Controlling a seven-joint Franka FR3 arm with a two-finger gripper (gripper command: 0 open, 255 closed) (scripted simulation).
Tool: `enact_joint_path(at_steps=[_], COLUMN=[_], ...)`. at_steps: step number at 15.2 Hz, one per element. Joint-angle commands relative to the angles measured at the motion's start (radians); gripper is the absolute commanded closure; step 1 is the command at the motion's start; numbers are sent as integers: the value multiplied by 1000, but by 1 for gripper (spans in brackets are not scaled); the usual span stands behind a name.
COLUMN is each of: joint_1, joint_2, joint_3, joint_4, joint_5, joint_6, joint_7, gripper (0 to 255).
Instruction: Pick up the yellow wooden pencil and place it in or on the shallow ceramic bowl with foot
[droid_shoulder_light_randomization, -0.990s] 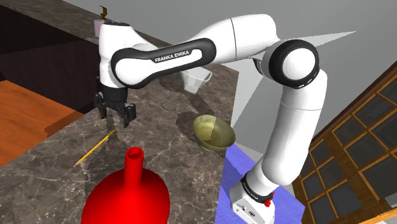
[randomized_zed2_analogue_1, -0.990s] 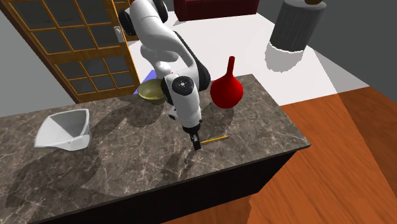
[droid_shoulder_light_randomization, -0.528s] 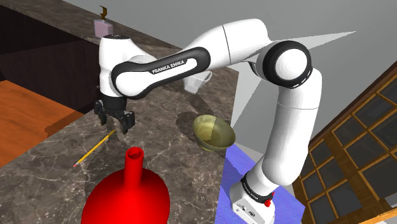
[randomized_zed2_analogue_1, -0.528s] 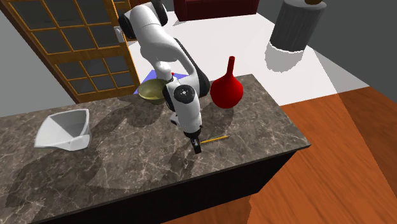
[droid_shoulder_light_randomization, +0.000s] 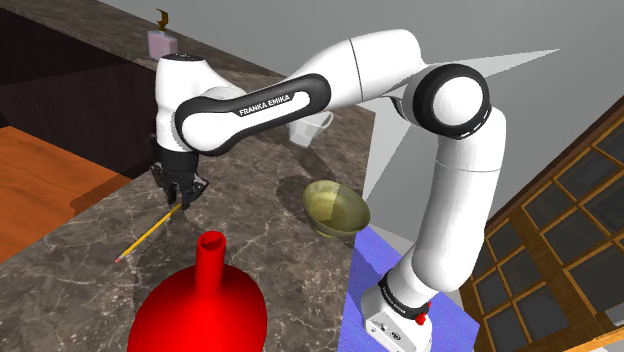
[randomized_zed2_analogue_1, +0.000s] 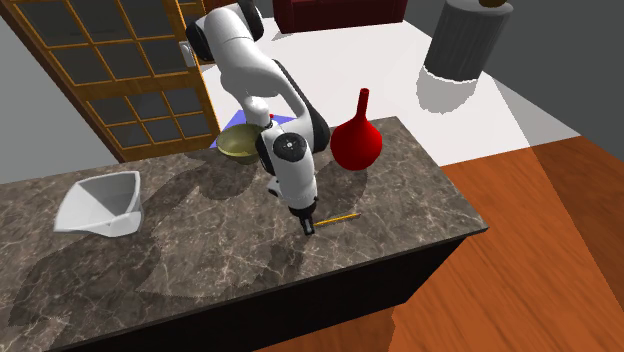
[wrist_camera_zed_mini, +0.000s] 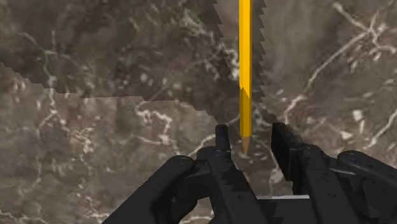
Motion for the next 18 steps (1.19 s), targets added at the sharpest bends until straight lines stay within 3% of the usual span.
enact_joint_path(at_steps=[1, 8, 18], joint_1=[0, 0, -17], joint_2=[2, 2, -61], joint_3=[0, 0, 24], joint_4=[-3, -3, 54], joint_5=[0, 0, 43], joint_6=[-3, -3, -114], joint_7=[0, 0, -19], gripper=[255, 255, 255])
